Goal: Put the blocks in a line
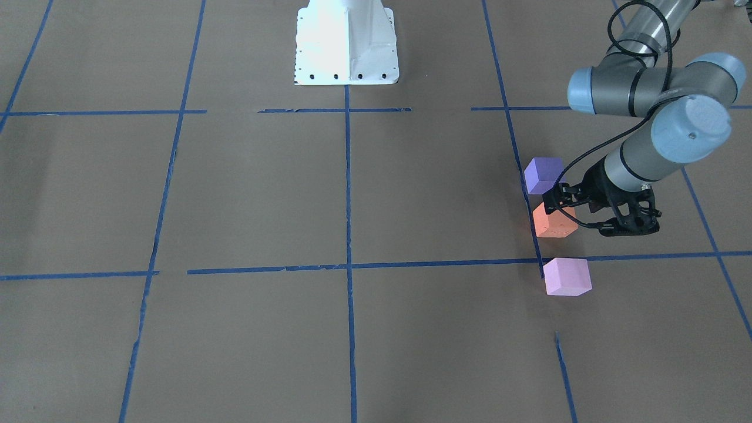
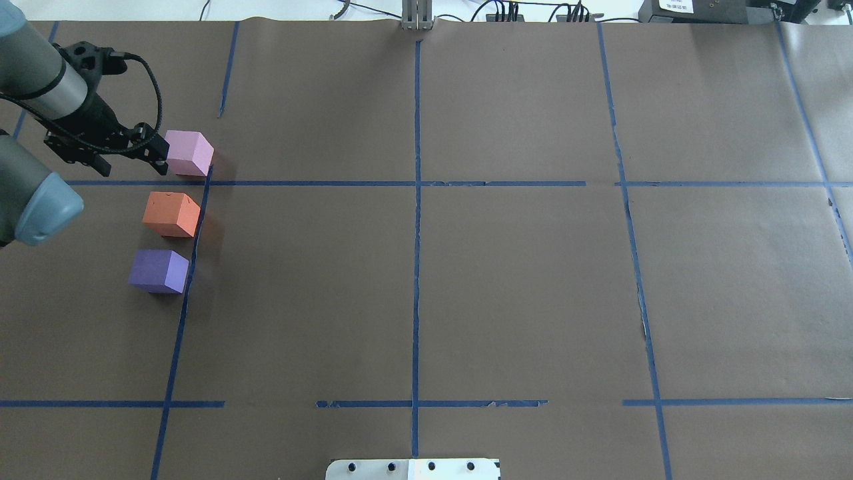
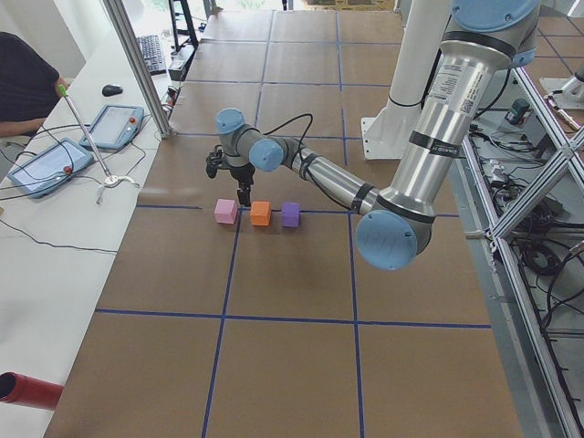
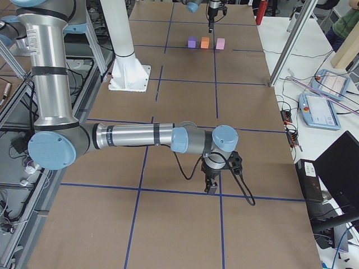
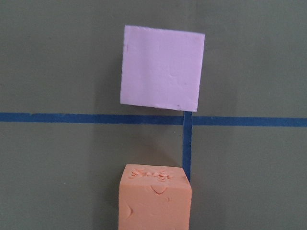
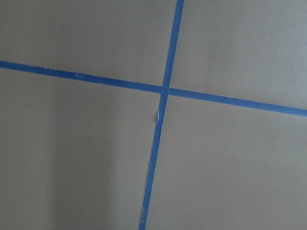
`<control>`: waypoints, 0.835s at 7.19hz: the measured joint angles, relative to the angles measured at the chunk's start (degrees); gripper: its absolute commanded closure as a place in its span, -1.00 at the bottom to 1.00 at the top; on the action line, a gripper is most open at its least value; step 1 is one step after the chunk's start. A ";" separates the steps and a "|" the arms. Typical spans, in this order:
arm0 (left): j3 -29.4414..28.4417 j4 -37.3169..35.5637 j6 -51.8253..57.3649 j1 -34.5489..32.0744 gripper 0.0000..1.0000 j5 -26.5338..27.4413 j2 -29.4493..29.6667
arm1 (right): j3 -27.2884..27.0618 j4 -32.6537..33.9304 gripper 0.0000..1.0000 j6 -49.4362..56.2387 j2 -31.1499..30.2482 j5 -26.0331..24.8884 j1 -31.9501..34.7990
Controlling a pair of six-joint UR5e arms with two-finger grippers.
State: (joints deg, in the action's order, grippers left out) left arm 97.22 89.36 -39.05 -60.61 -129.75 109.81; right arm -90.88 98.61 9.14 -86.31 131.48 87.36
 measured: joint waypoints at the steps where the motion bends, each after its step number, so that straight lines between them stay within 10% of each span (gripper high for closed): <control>1: 0.86 -2.06 3.85 -2.86 -1.00 0.44 -0.23 | 0.00 0.00 -1.00 0.00 0.00 0.00 0.00; 6: 1.04 4.79 30.38 -17.83 -1.00 -3.08 -15.51 | 0.00 0.00 -1.00 0.00 0.00 0.00 0.00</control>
State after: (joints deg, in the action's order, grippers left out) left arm 98.26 94.15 -8.67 -78.44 -132.83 94.31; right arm -90.88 98.61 9.14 -86.31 131.48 87.36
